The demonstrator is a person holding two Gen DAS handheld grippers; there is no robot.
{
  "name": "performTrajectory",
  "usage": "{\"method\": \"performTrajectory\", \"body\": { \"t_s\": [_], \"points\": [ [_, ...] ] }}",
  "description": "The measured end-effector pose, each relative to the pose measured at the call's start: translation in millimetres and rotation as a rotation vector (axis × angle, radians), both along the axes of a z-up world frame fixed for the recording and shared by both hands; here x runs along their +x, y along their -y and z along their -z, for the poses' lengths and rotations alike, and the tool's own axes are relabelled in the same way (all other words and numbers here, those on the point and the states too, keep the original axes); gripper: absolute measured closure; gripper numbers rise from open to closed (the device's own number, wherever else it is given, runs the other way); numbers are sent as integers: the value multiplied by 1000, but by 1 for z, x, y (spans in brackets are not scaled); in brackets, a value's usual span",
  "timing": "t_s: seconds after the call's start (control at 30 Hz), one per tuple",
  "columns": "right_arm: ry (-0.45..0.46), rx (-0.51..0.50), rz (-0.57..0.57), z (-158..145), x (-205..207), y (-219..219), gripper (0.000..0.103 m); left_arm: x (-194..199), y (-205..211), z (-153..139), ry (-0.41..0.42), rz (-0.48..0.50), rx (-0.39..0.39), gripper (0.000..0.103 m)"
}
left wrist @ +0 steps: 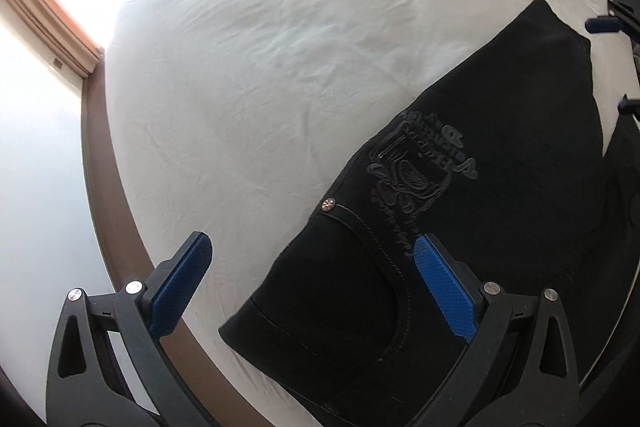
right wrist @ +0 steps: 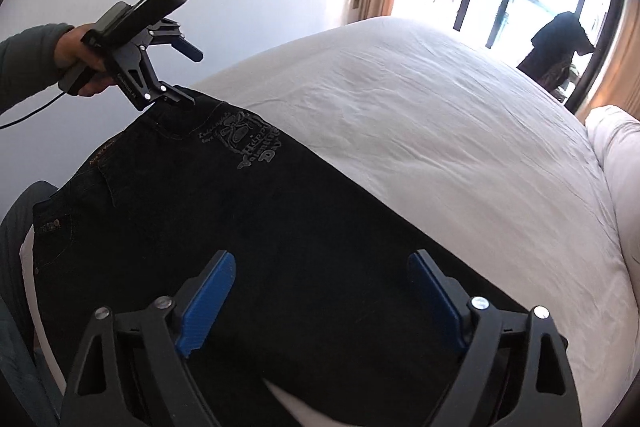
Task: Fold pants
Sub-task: 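Grasp the jeans waistband corners with the left and right grippers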
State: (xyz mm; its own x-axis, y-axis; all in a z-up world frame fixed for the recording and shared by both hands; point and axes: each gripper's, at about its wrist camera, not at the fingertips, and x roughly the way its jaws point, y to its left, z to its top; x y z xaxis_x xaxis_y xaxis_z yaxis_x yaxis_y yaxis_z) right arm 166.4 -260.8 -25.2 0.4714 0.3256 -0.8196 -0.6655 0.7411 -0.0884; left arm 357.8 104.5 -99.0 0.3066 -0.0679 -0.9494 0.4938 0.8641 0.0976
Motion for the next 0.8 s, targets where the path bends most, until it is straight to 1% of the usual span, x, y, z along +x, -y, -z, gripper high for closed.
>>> {"method": "performTrajectory", "body": {
  "t_s": [0.03, 0.1, 0.17, 0.27, 0.3, 0.33, 0.37, 0.43, 0.47, 0.5, 0.53, 0.57, 0.6, 0.63, 0.73, 0.8],
  "points": [
    [-9, 1, -9, 5, 12, -1, 17, 6, -2, 7, -26, 15, -6, 17],
    [-37, 21, -28, 15, 32, -5, 24, 15, -4, 18, -85, 50, -16, 26],
    [-69, 39, -49, 24, 48, -5, 24, 20, -4, 32, -120, 74, 6, 26],
    [-95, 22, -85, 40, 67, -11, 25, 26, -5, 46, -160, 84, -14, 26],
    [-104, 17, -95, 43, 73, -13, 25, 28, -6, 49, -167, 87, -24, 28],
    [-114, 17, -104, 46, 77, -16, 25, 30, -7, 52, -178, 91, -40, 36],
    [-124, 12, -110, 50, 81, -19, 26, 32, -8, 55, -187, 91, -60, 40],
    [-141, 0, -127, 55, 91, -24, 26, 34, -7, 58, -198, 93, -85, 55],
    [-149, -5, -134, 55, 93, -28, 26, 33, -7, 58, -202, 92, -91, 58],
    [-158, -13, -143, 57, 97, -31, 26, 32, -7, 58, -204, 91, -95, 64],
    [-164, -18, -151, 57, 100, -33, 27, 31, -7, 57, -202, 90, -98, 71],
    [-173, -21, -165, 58, 102, -35, 29, 29, -6, 56, -195, 89, -99, 74],
    [-179, -26, -179, 58, 105, -37, 33, 26, -5, 54, -181, 92, -96, 80],
    [-187, -34, -188, 58, 108, -39, 34, 22, -4, 52, -163, 96, -89, 85],
    [-207, -74, -218, 63, 113, -50, 41, 7, 2, 45, -78, 115, -51, 92],
    [-220, -103, -237, 66, 118, -57, 50, -9, 6, 41, 2, 138, -15, 95]
  ]
}}
